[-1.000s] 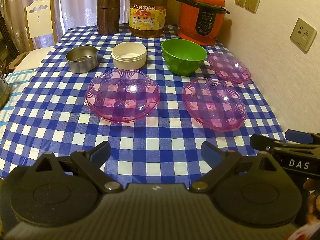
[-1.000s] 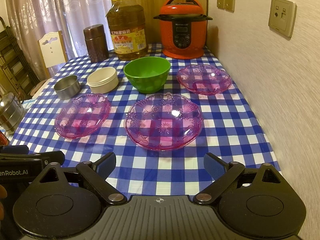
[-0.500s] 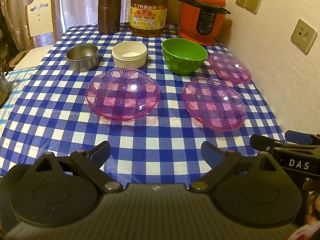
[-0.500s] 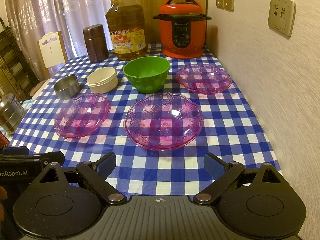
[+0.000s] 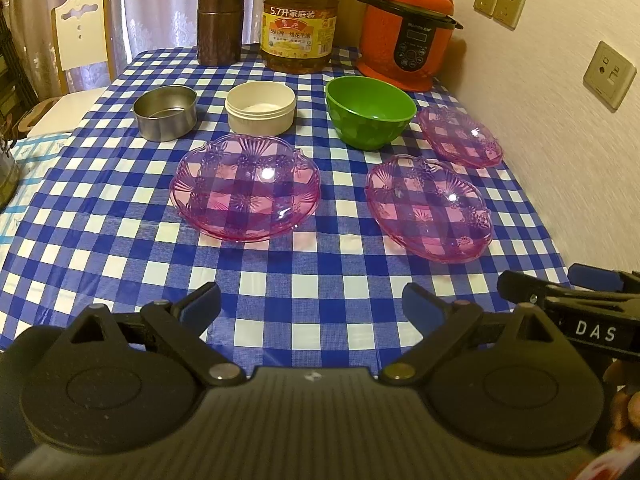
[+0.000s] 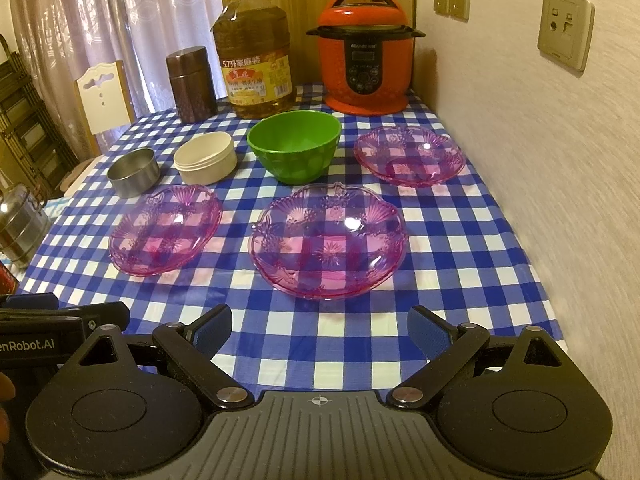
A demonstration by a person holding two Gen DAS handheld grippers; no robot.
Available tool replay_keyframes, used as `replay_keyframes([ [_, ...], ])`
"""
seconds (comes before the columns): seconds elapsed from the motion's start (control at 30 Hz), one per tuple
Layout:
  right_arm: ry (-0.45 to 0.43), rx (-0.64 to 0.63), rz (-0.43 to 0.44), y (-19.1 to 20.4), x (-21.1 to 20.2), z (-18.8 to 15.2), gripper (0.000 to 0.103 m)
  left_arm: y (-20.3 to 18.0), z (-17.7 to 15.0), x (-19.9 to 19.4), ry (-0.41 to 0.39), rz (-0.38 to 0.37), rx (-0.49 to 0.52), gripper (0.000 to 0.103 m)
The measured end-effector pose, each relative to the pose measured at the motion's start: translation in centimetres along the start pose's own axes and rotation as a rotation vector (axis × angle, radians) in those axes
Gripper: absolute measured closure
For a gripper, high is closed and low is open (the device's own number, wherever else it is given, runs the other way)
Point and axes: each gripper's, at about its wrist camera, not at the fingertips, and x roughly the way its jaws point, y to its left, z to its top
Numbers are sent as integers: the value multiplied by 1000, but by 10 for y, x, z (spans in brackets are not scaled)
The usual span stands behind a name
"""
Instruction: Organize plates and bowls
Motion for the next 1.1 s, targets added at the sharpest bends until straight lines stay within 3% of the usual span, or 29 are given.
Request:
replay_keyframes([
  [0.37,-21,43,57,0,10,4,9,17,9,4,-5,-47,-109,7],
  [0.57,-28,56,116,19,28,25,9,58,25,1,-34,-36,-164,7],
  [0.8,-53,86,168,48,61,48,10,112,58,30,-45,-23,-200,13],
  [1.1,-3,114,191,73,124,59,40,157,79,90,9,8,-238,23],
])
